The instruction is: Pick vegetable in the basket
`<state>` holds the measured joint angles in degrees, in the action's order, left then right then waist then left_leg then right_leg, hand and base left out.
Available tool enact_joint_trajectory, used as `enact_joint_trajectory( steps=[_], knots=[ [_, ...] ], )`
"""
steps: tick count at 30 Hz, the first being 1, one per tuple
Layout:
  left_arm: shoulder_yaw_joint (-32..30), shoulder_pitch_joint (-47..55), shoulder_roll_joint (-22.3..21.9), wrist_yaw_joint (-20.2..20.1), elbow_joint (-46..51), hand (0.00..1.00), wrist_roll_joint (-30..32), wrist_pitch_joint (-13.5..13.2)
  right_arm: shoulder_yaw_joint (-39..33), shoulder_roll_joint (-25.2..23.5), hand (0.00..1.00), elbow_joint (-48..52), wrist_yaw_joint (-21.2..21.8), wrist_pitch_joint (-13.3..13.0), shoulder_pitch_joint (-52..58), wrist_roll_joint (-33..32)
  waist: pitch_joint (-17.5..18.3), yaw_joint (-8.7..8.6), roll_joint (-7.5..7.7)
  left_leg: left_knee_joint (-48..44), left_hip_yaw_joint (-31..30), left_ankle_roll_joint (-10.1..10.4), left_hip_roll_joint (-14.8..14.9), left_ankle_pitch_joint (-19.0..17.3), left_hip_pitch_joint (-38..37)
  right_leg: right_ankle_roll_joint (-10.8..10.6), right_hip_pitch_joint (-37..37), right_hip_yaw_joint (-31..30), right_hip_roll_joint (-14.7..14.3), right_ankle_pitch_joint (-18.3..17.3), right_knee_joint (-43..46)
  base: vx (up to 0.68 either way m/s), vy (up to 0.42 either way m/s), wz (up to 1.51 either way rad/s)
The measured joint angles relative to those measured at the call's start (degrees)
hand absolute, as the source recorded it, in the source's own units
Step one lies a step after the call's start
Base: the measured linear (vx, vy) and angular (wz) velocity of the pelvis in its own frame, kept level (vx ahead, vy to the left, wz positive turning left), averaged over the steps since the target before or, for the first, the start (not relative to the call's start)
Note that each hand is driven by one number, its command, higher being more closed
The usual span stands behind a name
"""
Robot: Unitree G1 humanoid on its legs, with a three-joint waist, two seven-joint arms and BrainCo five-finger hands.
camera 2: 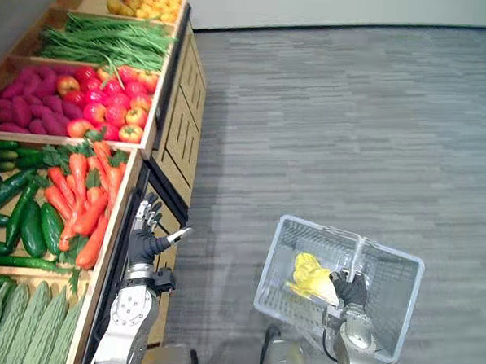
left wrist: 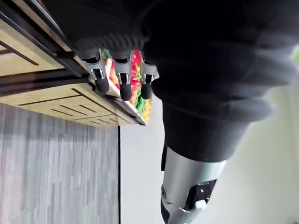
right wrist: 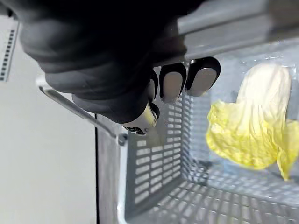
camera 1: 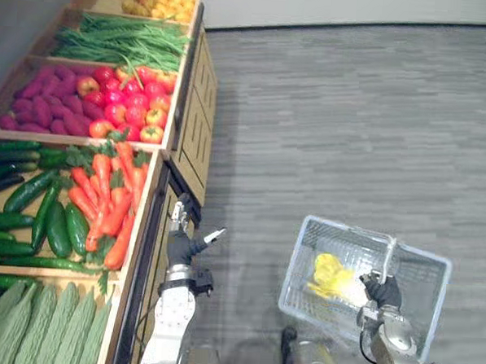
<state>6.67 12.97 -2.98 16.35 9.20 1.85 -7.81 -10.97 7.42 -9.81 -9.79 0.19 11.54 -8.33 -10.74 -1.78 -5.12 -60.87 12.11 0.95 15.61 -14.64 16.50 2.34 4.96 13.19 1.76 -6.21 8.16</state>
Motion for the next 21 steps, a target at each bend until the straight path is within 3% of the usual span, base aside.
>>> enact_joint_trajectory(
  steps=[2, 4, 5, 6, 7, 10, 11, 12, 13, 14, 16, 17, 20, 21],
  knots=[
    [-0.2, -0.4, 0.2, 0.1, 0.0, 0.0, 0.0, 0.0, -1.0, -0.4, 1.0, 0.0, -0.3, 0.0, -0.5, -0.1, 0.0, 0.42, -0.08, 4.6, 3.5, -0.2, -0.6, -0.1, 3.0, -0.5, 2.8, 1.7, 0.6, -0.7, -1.4, 0.42, 0.026, 0.46],
    [0.3, -0.7, 0.1, 0.1, 0.3, 0.0, 0.1, 0.0, -2.3, -1.2, 1.0, 0.2, -0.7, -0.4, 0.8, -0.1, 0.1, 0.51, -0.2, 17.7, 11.9, -1.1, -1.3, 2.3, 3.9, -3.8, 6.8, 5.3, 1.6, -3.8, -0.7, 0.44, 0.057, 0.75],
    [1.1, -0.3, 0.3, 0.2, 1.6, 0.0, 0.5, 0.0, -3.0, -1.5, 1.0, 1.0, -1.5, -0.7, 2.6, -0.1, 0.6, 0.42, -1.09, 26.3, 17.7, -7.2, -1.7, 8.8, 3.4, -6.0, 8.0, 6.9, 0.7, -7.4, 1.9, 0.34, 0.061, 0.87],
    [1.3, -0.4, 1.0, 0.3, 2.0, 0.0, 0.8, -0.1, -3.6, -2.3, 1.0, 0.4, -1.7, -0.9, 3.1, -0.2, 1.3, 0.14, 0.11, 26.5, 19.7, -9.2, -1.9, 6.3, 2.1, -6.3, 8.1, 7.3, 1.6, -10.0, 3.5, 0.43, 0.083, 1.36],
    [1.3, -1.2, 2.5, 0.4, 2.0, 0.0, 1.2, 0.1, -4.5, -2.8, 1.0, -0.9, -2.0, -0.9, 2.5, -0.5, 1.7, -0.47, 1.43, 27.9, 21.0, -11.6, -4.3, 3.4, 1.6, -7.3, 7.7, 7.4, 3.3, -11.9, 6.1, 0.4, 0.105, 1.14],
    [-0.7, -0.6, 3.4, 0.4, 2.2, 0.0, 1.2, 0.5, -5.1, -3.9, 1.0, -3.1, -2.4, -0.8, 0.0, -0.4, 1.5, 0.47, 4.27, 31.3, 20.4, -10.7, -8.6, 1.0, -1.1, -7.4, 8.3, 7.3, 5.2, -11.5, 9.2, 0.38, 0.082, 0.65],
    [-1.3, 0.3, 3.4, 0.4, 2.2, 0.0, 1.2, 0.7, -5.1, -3.9, 1.0, -4.5, -2.4, -0.8, -0.5, 0.0, 1.4, 0.52, 4.39, 31.8, 18.6, -9.8, -9.7, -0.4, -2.9, -9.0, 8.0, 8.3, 6.4, -10.4, 15.3, 0.34, 0.032, 0.65],
    [-1.4, 0.6, 3.5, 0.4, 2.2, 0.0, 1.2, 0.7, -5.1, -3.9, 1.0, -5.3, -2.4, -0.8, -0.3, 0.0, 1.4, 0.36, 4.46, 31.8, 17.5, -9.3, -10.2, -1.1, -4.1, -9.1, 7.4, 8.9, 7.2, -9.4, 19.9, 0.43, 0.021, 0.92],
    [-1.4, 1.2, 3.7, 0.3, 2.2, 0.0, 1.2, 0.9, -5.1, -3.9, 1.0, -7.2, -2.4, -0.3, -0.1, 0.0, 1.1, -0.16, 4.85, 32.5, 14.3, -8.8, -11.7, -2.2, -6.4, -7.0, 5.0, 8.5, 8.8, -4.6, 30.8, 0.39, -0.018, 1.2],
    [-0.9, 1.4, 3.7, 0.3, 2.2, 0.0, 1.2, 1.0, -5.3, -4.2, 1.0, -8.2, -2.4, 0.3, 0.1, 0.0, 1.4, -0.98, 4.88, 33.8, 11.4, -9.1, -12.7, -2.8, -8.8, -3.1, 0.7, 6.0, 10.4, -2.4, 41.6, 0.39, -0.018, 1.23],
    [-0.7, 1.4, 3.6, 0.6, 2.2, 0.0, 1.7, 1.1, -5.3, -4.4, 1.0, -8.3, -2.4, 0.3, 0.5, -0.1, 1.4, -1.14, 4.43, 35.5, 8.1, -8.3, -12.9, -2.5, -11.2, -2.3, -6.5, 1.2, 9.0, -9.3, 46.0, 0.37, -0.119, 1.07],
    [-0.7, 1.4, 3.5, 1.1, 2.2, 0.0, 2.4, 1.1, -5.3, -4.6, 1.0, -8.5, -2.4, 0.3, 0.5, -0.1, 1.4, -1.05, 4.34, 36.7, 5.7, -7.9, -12.8, -2.3, -12.8, -2.4, -10.4, -1.7, 7.7, -11.4, 43.3, 0.43, -0.179, 0.95],
    [-0.2, 1.2, 2.6, 1.4, 2.5, 0.0, 2.5, 1.2, -6.2, -5.2, 1.0, -6.7, -2.5, 0.2, 1.9, -0.7, 1.4, -1.08, 4.32, 36.9, 0.1, -6.0, -11.5, -2.6, -15.1, -2.9, -16.4, -11.3, 3.5, -13.0, 35.3, 0.31, -0.23, 1.13],
    [0.2, 1.1, 2.4, 1.5, 2.8, 0.0, 2.9, 1.2, -6.3, -5.4, 1.0, -6.2, -2.6, -0.4, 2.8, -0.8, 1.4, -1.11, 4.55, 35.8, -2.5, -4.7, -10.6, -3.2, -15.3, -4.2, -17.9, -17.3, 0.9, -12.9, 30.7, 0.3, -0.323, 1.5]
  ],
)
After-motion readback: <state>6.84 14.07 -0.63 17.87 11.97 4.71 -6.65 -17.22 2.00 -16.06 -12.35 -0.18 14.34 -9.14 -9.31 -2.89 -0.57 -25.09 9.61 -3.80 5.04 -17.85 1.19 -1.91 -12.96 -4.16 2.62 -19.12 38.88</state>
